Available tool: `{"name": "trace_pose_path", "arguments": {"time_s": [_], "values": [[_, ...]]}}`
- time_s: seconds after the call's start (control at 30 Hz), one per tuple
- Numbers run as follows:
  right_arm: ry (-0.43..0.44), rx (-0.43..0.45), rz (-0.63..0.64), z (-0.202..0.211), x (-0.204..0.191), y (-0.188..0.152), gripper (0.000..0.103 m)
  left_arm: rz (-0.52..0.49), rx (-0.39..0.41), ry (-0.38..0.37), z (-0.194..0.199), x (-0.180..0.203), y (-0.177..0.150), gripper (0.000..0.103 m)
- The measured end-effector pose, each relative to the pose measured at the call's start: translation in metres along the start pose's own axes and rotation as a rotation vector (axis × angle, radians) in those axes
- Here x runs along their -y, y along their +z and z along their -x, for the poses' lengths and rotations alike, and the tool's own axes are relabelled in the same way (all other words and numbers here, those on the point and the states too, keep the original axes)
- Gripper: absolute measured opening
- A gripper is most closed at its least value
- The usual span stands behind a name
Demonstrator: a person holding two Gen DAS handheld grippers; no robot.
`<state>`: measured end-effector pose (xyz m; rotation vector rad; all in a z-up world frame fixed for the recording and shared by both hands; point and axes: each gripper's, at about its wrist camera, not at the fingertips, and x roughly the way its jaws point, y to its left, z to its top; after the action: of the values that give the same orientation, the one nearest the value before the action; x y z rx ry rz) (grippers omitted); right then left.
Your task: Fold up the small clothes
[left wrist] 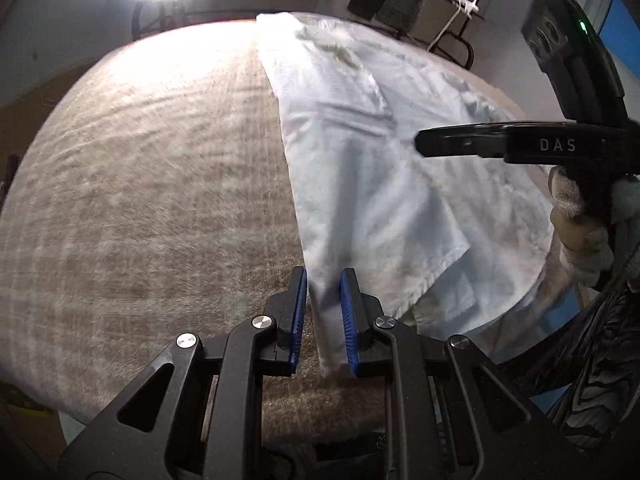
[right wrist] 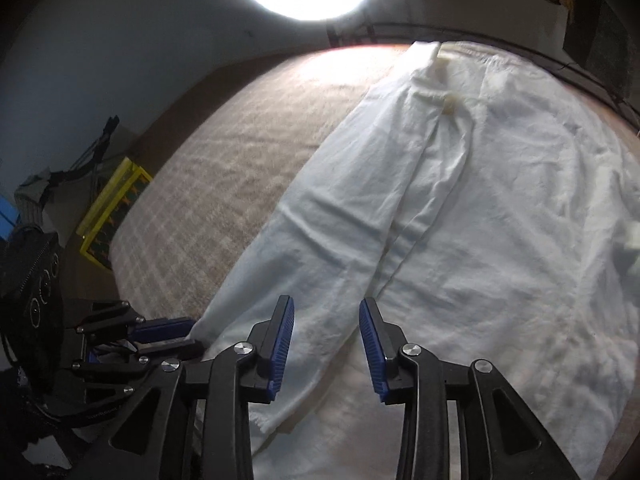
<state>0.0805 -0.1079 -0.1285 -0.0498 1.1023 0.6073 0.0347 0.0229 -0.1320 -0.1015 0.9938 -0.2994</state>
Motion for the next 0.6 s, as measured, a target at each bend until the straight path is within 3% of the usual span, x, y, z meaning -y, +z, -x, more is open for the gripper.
{"name": "trace_pose_path", "arguments": {"time_s": [0.2,0.4,0.6], "values": [[-0.048,0.104,-0.039,0.045,0.025,-0.003,0.048,0.017,0.097,-0.053,0.024,0.013,0.022,0.016],[-0.099,0.173,-0.109,0.086,0.060,-0.013,0.049,-0.041,0.110,-0.116,0.023,0.049,0.049,0.016],[-0.160,0.235,-0.239,0.128,0.112,-0.041,0.052,-0.125,0.067,-0.174,0.007,0.094,0.068,0.016]]}}
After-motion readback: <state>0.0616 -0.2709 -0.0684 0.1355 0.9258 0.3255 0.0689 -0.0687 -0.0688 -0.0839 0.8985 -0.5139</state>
